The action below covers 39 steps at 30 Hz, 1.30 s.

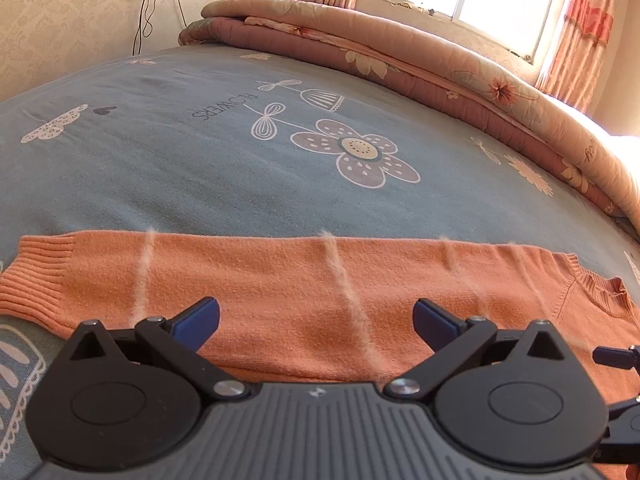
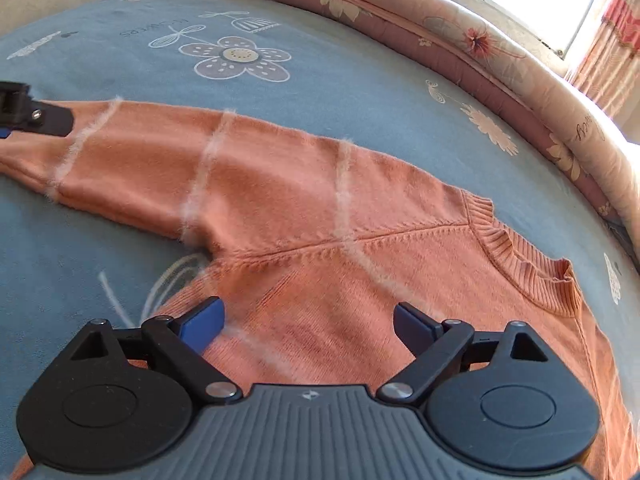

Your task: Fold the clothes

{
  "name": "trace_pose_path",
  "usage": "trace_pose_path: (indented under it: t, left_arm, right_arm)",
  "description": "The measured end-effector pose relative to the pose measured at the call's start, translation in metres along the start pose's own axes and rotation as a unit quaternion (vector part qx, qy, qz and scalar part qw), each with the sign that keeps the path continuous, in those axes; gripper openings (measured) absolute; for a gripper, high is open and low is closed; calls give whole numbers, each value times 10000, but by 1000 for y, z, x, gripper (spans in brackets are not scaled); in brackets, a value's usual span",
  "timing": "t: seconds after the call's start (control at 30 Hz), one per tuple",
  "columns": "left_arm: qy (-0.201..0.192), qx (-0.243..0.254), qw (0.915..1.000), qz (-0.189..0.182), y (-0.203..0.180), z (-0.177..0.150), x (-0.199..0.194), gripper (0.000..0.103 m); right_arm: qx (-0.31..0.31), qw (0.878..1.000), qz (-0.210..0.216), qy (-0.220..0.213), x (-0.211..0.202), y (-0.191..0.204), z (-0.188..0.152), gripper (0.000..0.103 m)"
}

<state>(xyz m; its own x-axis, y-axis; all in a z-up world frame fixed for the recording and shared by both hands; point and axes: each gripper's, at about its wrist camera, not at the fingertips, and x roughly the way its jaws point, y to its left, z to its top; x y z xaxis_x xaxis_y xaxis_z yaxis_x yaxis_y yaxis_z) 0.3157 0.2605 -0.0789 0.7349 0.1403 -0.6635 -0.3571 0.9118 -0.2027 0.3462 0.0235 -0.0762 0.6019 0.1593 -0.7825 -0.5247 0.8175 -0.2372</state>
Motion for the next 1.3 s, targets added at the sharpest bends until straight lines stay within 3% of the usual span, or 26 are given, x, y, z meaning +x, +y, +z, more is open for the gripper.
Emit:
trace_pose_path:
  t: [0.1, 0.2, 0.27, 0.33, 0.4, 0.5, 0.57, 0.63, 0.73, 0.93, 1.03, 1.2, 1.3]
  left_arm:
    - [31, -22, 10000, 22, 1, 0, 2, 102]
    - [77, 3, 10000, -53, -2, -1, 2, 102]
    - [47, 67, 10000, -56, -4, -2, 0, 102]
    - [2, 125, 9999, -36, -6, -2, -2, 102]
    - [15, 130, 9999, -16, -6, -2, -1, 102]
    - [79, 107, 9999, 5, -5, -2, 2, 102]
    - [92, 90, 9999, 27, -4, -2, 4, 102]
    - [87, 59, 9999, 60, -2, -1, 5, 102]
    - [73, -17, 10000, 60, 2, 1, 6, 102]
    - [58, -238, 9995, 184, 19, 8, 6, 102]
    - [1, -415, 9985, 366, 32, 13, 6, 102]
    - [-60, -852, 9947, 571, 55, 18, 6, 102]
    - [-33, -1022, 9934, 529, 61, 19, 7, 102]
  right_arm:
    - [-616, 9980, 139, 51, -29, 33, -20, 94]
    - [-697, 9939, 845, 88, -55, 37, -27, 95]
    - [-756, 9949, 647, -133, -66, 38, -30, 97]
    - [-892, 9957, 65, -226, -63, 42, -33, 98]
    - [-777, 9969, 122, 9, -54, 40, -35, 98]
    - [-510, 9910, 1150, 456, -53, 49, -43, 96]
    - [-511, 9830, 1724, 362, -62, 50, -39, 95]
    - [-435, 9850, 1669, 59, -66, 41, -28, 95]
    - [149, 9900, 1401, -107, -46, 8, -3, 95]
    - [1432, 9655, 2149, -332, 5, -44, 38, 95]
    - [1611, 9587, 2313, -389, 22, -44, 66, 94]
    - [1449, 9631, 2256, -227, 47, -21, 105, 81]
    - [1346, 9677, 2131, 45, 65, -4, 112, 80]
